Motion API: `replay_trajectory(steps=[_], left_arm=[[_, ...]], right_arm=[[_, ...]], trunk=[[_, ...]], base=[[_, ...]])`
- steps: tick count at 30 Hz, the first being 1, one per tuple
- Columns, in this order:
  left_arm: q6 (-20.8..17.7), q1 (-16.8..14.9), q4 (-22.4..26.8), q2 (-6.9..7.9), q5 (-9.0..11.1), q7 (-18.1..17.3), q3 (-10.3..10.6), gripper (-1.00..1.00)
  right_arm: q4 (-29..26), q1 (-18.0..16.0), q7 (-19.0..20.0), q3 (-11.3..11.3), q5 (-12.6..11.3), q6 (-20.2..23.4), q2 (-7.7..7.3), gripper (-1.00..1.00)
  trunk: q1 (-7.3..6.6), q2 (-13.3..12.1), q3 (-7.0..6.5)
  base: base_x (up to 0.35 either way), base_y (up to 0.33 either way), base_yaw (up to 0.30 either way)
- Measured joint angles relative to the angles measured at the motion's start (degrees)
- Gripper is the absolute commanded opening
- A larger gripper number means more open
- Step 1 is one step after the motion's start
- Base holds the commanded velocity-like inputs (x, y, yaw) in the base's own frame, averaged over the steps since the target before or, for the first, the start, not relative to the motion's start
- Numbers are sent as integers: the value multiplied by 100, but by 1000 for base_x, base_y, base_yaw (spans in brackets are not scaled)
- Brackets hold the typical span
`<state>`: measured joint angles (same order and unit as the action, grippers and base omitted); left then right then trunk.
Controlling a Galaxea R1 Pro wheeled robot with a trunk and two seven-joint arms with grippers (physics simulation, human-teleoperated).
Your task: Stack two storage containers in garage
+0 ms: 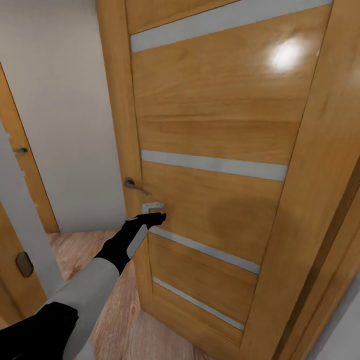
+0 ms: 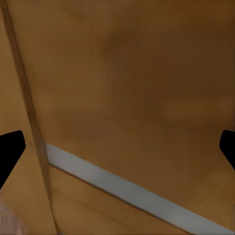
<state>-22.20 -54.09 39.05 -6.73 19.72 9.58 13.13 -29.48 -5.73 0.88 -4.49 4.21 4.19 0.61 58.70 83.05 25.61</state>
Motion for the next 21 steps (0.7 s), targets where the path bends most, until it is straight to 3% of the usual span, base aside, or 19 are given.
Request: replay_trajectory(steps=[7,13,21], left_arm=[[0,0,4,0,-36,0,-7,100],[-5,-1,-5,-5,-71,15,-7,100],[-5,-2,1,-5,-122,22,-16,100]], right_arm=[[0,-1,0,0,-3,0,1,100],[-2,0,0,1,-6,-3,1,100],[-1,2,0,0,-2,0,1,100]], trunk=[[-1,0,-1],[-1,0,-22],[3,-1,-63]], base=[[325,0,-22],[324,0,-185],[68,0,-188]])
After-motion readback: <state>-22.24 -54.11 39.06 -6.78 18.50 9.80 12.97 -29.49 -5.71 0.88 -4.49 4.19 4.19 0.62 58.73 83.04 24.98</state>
